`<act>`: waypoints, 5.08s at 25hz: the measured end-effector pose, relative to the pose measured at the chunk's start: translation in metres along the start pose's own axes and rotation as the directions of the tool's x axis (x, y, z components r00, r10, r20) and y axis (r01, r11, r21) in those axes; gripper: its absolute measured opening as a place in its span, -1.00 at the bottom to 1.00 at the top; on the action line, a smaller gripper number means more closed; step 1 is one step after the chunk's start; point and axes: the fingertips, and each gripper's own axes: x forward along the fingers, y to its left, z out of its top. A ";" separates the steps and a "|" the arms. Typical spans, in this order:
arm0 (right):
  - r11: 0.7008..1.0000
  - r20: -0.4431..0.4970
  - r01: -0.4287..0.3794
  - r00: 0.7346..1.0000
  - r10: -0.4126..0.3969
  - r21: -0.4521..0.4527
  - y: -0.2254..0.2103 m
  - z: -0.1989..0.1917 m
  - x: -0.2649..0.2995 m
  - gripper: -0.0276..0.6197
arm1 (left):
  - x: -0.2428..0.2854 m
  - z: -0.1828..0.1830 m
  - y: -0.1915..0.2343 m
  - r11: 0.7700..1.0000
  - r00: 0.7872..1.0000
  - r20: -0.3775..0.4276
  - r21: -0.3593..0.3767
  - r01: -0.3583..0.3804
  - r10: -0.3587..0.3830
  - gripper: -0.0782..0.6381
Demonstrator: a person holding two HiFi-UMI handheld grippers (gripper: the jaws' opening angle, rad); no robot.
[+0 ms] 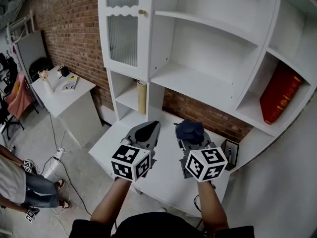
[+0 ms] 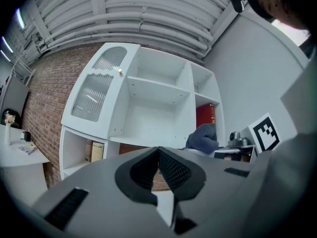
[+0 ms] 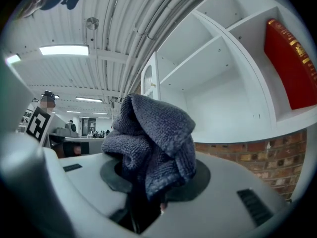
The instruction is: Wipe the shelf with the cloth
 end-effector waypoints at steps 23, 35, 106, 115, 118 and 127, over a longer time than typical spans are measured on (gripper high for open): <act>1.000 -0.011 0.010 1.000 -0.009 0.021 -0.075 0.003 0.010 -0.47 | 0.066 -0.014 -0.015 1.000 0.999 -0.029 0.009 -0.014 0.014 -0.74; 0.990 -0.034 0.095 0.995 -0.099 -0.101 -0.095 0.032 0.060 -0.47 | 0.102 0.006 0.024 0.996 0.996 -0.015 0.009 0.094 -0.093 -0.74; 0.943 -0.575 -0.046 0.802 -0.162 -0.330 -0.102 0.015 0.283 -0.50 | 0.132 0.021 0.147 0.996 0.997 0.014 -0.039 0.080 -0.080 -0.74; 0.950 -0.584 -0.004 0.790 -0.189 -0.312 -0.119 0.014 0.256 -0.50 | 0.146 0.026 0.127 0.989 0.989 0.031 -0.044 0.144 -0.142 -0.74; 0.952 -0.590 0.017 0.781 -0.203 -0.305 -0.127 0.016 0.246 -0.50 | 0.151 0.027 0.119 0.985 0.986 0.034 -0.046 0.167 -0.166 -0.74; 0.914 -0.587 0.106 0.736 -0.338 -0.392 -0.163 0.019 0.205 -0.49 | 0.160 0.024 0.095 0.972 0.973 0.030 -0.054 0.231 -0.229 -0.74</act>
